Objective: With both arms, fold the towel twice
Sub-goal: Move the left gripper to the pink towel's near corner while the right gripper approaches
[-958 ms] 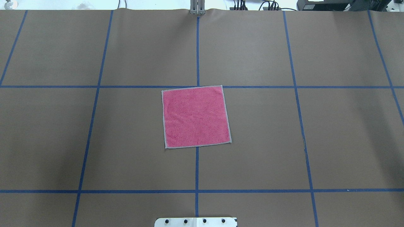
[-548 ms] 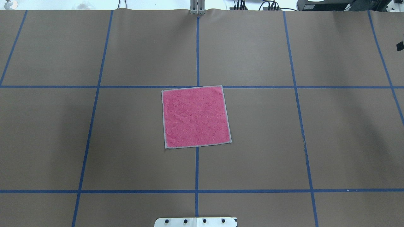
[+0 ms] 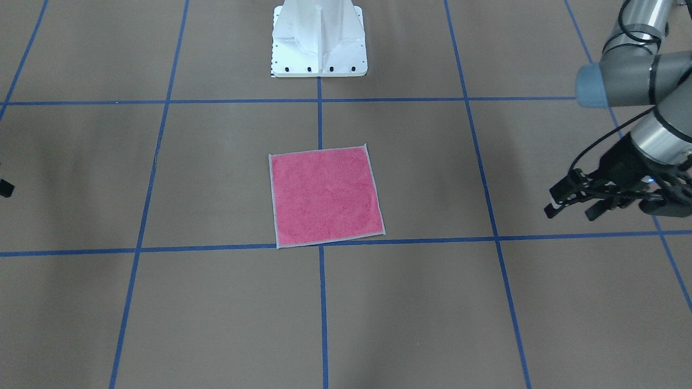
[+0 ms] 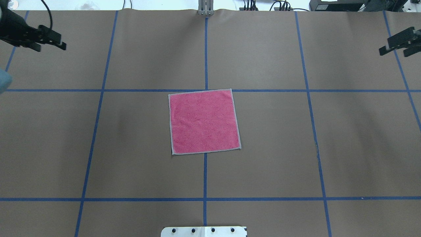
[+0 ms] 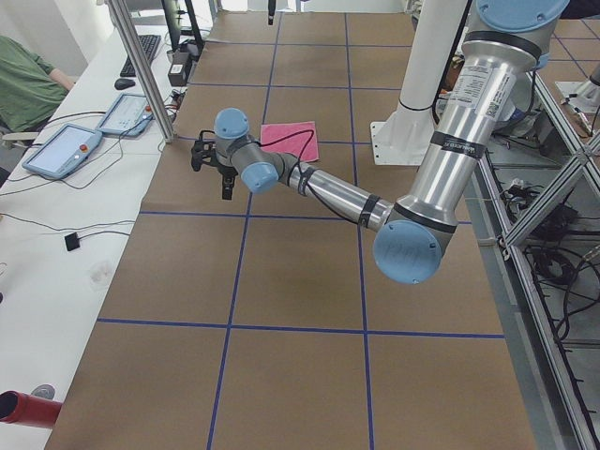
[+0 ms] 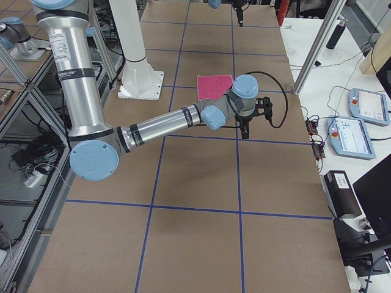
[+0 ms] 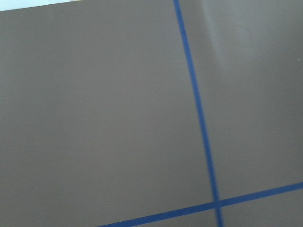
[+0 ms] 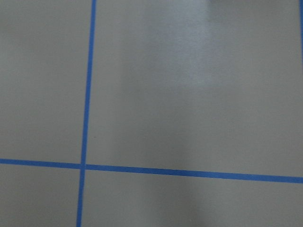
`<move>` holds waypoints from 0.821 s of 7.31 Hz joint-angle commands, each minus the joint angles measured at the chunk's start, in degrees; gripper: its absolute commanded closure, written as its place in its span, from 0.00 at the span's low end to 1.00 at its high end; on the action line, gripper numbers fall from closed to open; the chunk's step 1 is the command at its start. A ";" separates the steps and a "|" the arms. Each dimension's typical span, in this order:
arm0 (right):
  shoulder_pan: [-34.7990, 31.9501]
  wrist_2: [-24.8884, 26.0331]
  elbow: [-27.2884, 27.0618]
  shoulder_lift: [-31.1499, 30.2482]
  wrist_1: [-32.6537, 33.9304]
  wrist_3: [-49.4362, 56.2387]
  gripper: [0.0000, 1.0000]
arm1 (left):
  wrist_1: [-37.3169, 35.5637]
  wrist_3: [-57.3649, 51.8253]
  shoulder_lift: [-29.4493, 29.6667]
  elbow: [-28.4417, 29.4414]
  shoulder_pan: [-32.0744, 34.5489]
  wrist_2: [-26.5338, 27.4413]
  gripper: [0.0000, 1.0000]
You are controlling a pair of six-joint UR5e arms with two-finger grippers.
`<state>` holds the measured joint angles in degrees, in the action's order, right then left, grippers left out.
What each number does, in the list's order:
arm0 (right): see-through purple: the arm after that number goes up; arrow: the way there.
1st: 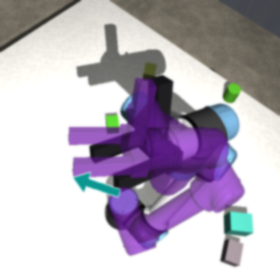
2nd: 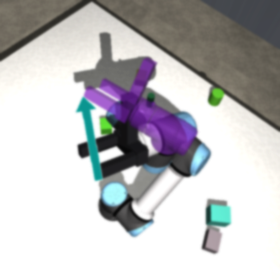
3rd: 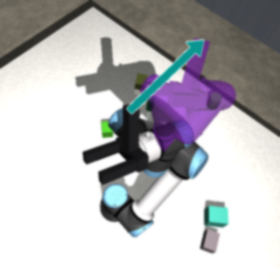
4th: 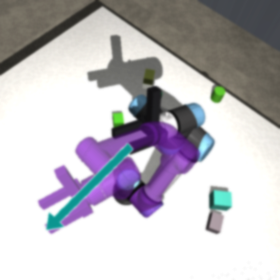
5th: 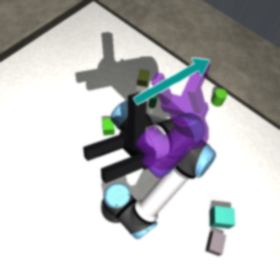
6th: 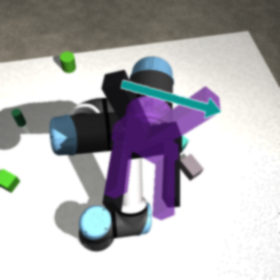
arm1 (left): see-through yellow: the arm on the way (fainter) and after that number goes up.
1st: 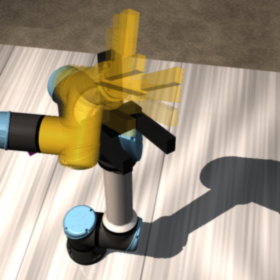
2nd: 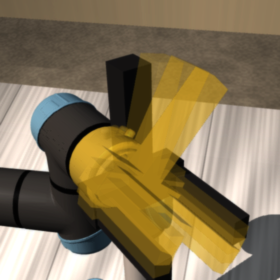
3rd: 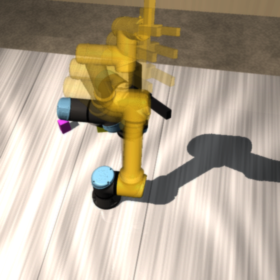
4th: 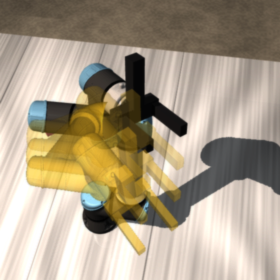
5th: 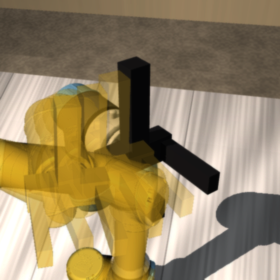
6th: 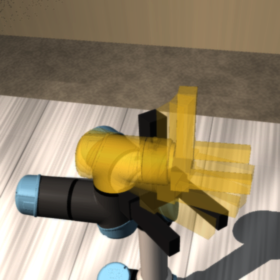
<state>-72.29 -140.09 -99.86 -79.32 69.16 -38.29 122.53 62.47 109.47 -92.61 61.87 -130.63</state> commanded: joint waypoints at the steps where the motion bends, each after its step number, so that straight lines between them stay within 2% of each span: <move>1: 9.67 6.72 0.02 0.04 -15.39 -23.73 0.00 | 9.38 19.64 0.21 -0.72 -8.93 4.65 0.00; 2: 14.07 9.55 0.11 0.04 -21.28 -34.11 0.00 | 10.18 25.19 0.13 -1.42 -11.40 5.29 0.00; 3: 16.89 9.57 0.11 0.04 -25.08 -38.13 0.00 | 10.19 32.29 0.13 -3.35 -13.60 5.73 0.00; 5: 21.82 10.27 -1.03 0.22 -25.82 -43.86 0.00 | 10.45 43.03 0.21 -8.00 -23.06 14.83 0.00; 6: 22.80 11.15 -1.38 0.22 -25.74 -44.23 0.00 | 10.45 43.87 0.48 -7.85 -28.33 19.93 0.00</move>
<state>-51.51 -129.92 -100.72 -79.14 43.76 -80.59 132.93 102.79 109.70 -99.51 40.06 -116.91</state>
